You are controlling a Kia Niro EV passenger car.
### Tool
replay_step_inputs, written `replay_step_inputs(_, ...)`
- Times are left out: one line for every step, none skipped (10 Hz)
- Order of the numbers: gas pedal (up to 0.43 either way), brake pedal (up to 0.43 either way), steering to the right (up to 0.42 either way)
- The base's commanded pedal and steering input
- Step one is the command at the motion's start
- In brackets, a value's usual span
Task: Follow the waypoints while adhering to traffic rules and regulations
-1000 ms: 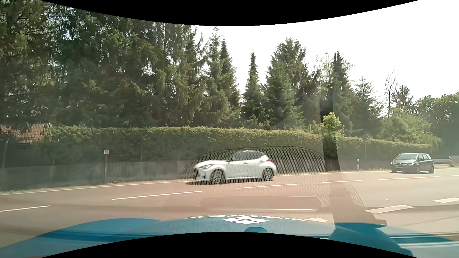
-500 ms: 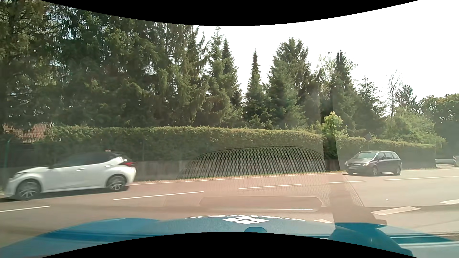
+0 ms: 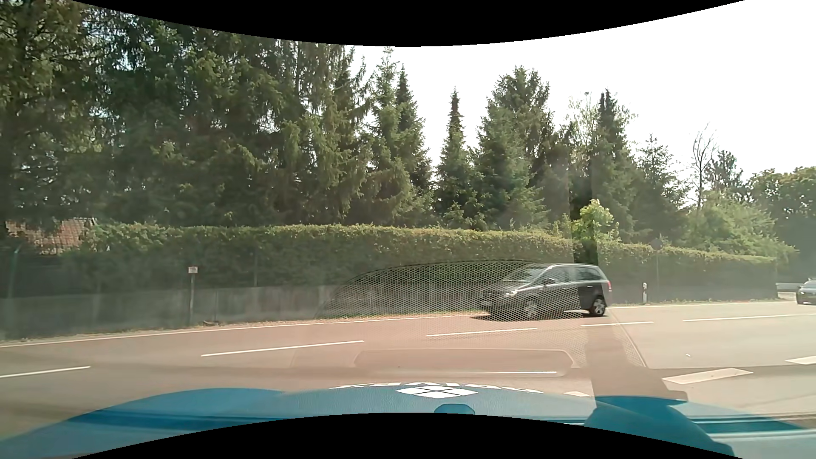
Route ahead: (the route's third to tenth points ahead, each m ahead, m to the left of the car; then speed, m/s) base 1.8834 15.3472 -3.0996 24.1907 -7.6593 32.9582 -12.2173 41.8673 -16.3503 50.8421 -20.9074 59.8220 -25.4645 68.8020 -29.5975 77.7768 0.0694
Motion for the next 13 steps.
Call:
replay_step_inputs(0.0, 0.0, -0.379)
replay_step_inputs(0.0, 0.0, -0.38)
replay_step_inputs(0.0, 0.0, -0.381)
replay_step_inputs(0.0, 0.0, -0.382)
replay_step_inputs(0.0, 0.0, -0.385)
replay_step_inputs(0.008, 0.0, -0.392)
replay_step_inputs(0.118, 0.0, -0.402)
replay_step_inputs(0.13, 0.0, -0.412)
replay_step_inputs(0.13, 0.0, -0.419)
replay_step_inputs(0.13, 0.0, -0.424)
replay_step_inputs(0.13, 0.0, -0.429)
replay_step_inputs(0.13, 0.0, -0.435)
replay_step_inputs(0.13, 0.0, -0.445)
